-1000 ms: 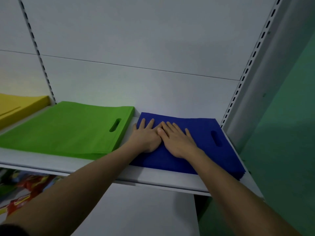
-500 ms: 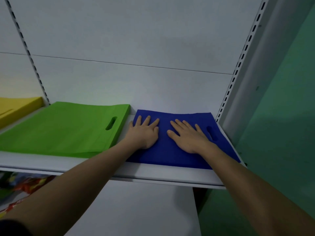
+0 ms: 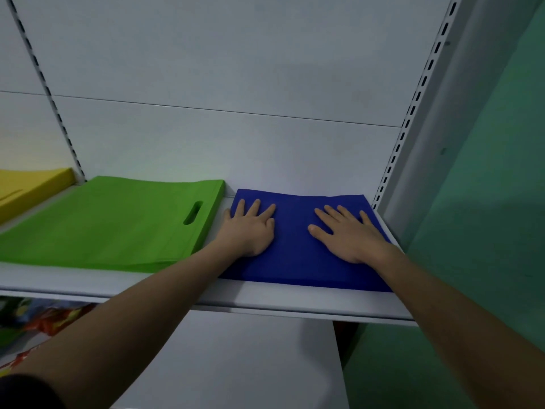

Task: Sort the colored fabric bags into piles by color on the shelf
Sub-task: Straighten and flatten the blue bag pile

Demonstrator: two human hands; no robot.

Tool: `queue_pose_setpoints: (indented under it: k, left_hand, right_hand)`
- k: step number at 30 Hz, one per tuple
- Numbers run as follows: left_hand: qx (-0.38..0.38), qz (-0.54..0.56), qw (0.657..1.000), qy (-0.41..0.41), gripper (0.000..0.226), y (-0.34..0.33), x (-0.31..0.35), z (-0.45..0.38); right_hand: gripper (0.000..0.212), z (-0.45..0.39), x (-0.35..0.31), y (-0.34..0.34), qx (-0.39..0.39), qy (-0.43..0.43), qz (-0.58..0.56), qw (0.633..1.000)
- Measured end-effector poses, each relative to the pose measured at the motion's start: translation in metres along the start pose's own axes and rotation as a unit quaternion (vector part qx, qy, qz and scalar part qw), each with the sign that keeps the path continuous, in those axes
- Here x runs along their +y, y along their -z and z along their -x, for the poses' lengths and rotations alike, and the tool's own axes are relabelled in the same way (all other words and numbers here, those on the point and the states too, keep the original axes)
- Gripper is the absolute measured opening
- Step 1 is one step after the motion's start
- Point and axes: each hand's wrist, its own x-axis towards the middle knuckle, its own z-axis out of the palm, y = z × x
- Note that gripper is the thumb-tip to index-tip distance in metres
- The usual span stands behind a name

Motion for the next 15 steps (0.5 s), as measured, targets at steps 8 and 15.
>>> queue_pose_setpoints:
  k: [8,15]
  left_hand:
    - [0.003,0.002,1.0,0.0,0.055,0.0,0.0,0.0]
    - [-0.001,-0.002,1.0,0.0,0.055,0.0,0.0,0.0]
  right_hand:
    - [0.075,0.004,0.021,0.004,0.0,-0.03,0.025,0.999]
    - [0.075,0.004,0.029,0.004,-0.002,-0.024,-0.021,0.999]
